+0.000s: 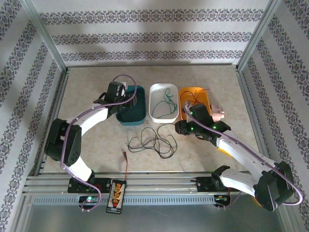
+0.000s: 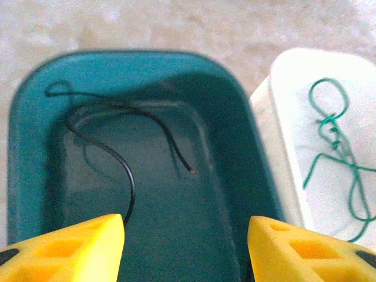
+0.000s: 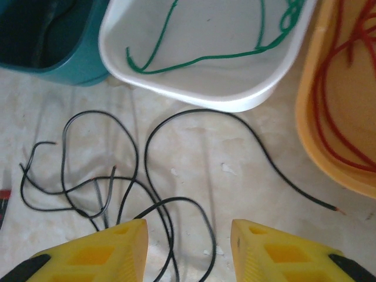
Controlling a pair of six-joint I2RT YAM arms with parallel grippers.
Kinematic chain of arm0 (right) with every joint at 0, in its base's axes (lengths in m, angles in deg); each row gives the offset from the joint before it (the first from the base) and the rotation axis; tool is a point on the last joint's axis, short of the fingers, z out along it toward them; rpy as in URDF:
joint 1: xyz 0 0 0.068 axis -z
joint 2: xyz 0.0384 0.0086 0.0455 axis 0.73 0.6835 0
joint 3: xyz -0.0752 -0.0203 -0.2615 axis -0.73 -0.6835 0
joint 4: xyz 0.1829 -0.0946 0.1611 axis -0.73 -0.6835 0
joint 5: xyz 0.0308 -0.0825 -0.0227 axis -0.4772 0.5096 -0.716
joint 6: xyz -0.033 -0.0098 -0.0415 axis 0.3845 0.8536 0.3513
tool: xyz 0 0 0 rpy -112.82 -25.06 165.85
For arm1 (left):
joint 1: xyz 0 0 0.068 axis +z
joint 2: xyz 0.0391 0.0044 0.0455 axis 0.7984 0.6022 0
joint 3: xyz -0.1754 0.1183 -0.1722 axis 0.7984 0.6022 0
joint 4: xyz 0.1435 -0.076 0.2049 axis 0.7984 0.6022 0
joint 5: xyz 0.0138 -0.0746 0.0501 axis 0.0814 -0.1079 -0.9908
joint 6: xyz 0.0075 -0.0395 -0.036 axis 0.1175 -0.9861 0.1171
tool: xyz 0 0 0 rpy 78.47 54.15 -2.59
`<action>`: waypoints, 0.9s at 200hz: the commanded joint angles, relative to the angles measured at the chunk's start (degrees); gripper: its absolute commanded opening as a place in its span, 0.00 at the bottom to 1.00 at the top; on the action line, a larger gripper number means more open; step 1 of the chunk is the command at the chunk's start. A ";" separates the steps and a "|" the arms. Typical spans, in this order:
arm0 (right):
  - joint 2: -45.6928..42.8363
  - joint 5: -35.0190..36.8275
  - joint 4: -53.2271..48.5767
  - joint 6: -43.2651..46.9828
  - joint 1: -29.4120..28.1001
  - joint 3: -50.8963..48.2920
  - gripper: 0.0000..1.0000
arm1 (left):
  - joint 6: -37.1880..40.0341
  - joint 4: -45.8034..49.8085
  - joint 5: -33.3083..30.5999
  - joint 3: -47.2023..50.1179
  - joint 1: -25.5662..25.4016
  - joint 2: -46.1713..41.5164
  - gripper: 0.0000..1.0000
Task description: Untangle the cables
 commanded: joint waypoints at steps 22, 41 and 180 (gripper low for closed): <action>4.38 -2.30 -1.86 3.72 -6.42 0.48 0.42 | 1.88 -3.16 7.12 2.80 -3.81 -7.36 0.61; 8.52 -1.48 -3.01 4.05 -8.26 1.30 0.42 | 1.73 -3.89 8.06 5.32 -8.07 -7.96 0.62; 26.09 15.14 -3.09 6.83 -12.83 10.04 0.42 | -1.48 -6.41 -0.94 9.03 -19.16 -4.89 0.62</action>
